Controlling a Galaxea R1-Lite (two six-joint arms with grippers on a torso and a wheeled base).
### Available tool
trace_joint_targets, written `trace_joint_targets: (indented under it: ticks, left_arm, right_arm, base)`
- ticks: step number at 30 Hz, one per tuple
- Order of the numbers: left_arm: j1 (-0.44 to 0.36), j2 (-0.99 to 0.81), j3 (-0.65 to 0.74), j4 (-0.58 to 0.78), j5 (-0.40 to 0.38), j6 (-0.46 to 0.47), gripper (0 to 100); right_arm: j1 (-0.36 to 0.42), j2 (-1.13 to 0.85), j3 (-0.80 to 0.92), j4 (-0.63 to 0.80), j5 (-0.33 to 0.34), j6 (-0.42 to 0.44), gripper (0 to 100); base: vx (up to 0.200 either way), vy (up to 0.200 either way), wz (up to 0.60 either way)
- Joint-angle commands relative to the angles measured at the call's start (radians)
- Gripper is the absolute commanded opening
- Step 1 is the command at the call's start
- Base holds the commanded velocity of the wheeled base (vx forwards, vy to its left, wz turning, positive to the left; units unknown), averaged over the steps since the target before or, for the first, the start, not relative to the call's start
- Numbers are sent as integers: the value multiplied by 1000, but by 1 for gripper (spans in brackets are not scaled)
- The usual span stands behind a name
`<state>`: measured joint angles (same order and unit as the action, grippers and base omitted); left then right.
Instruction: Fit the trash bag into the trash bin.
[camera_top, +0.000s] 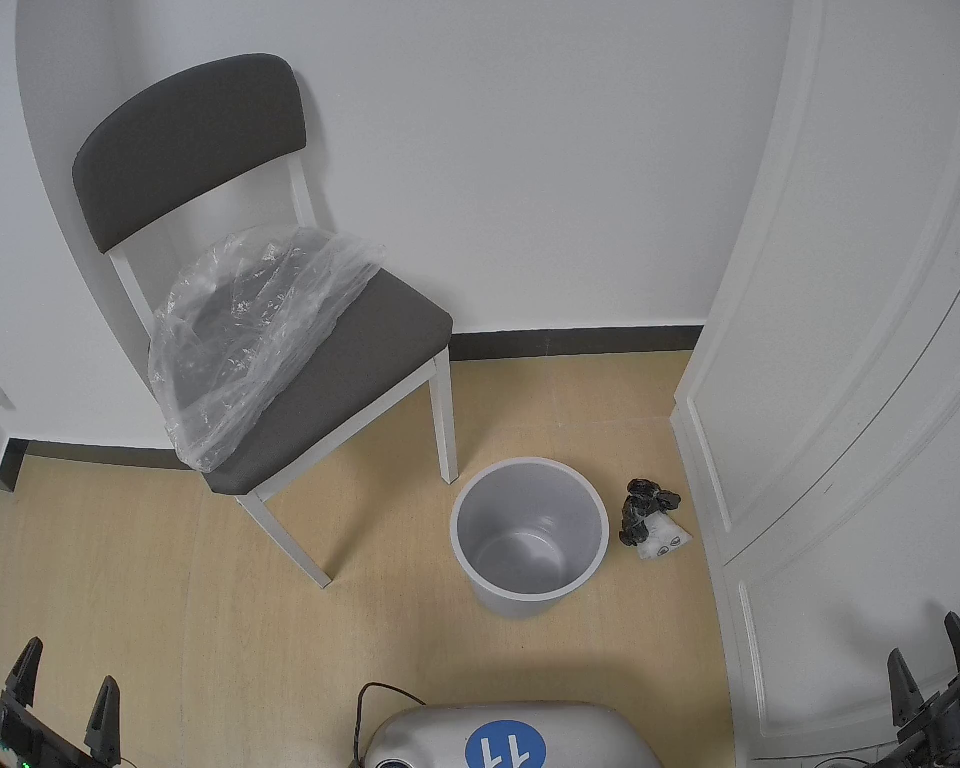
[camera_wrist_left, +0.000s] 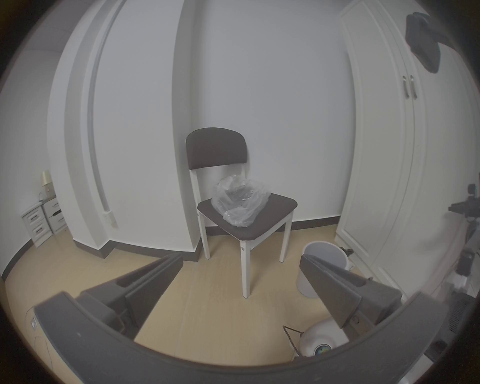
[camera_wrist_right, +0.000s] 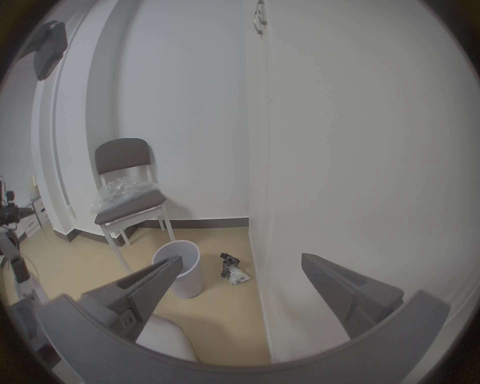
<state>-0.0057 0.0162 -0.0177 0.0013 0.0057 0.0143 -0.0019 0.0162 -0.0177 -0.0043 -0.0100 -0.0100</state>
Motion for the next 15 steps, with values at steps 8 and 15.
trace_joint_targets:
  ticks: [8, 15]
  left_arm:
    - [1, -16, 18, -1, -32, 19, 100]
    - [1, -16, 18, -1, -33, 19, 100]
  right_arm:
    - [2, -16, 18, -2, 13, 16, 100]
    - [0, -16, 16, -2, 8, 12, 100]
  base:
    - [0, 0, 0]
    - [0, 0, 0]
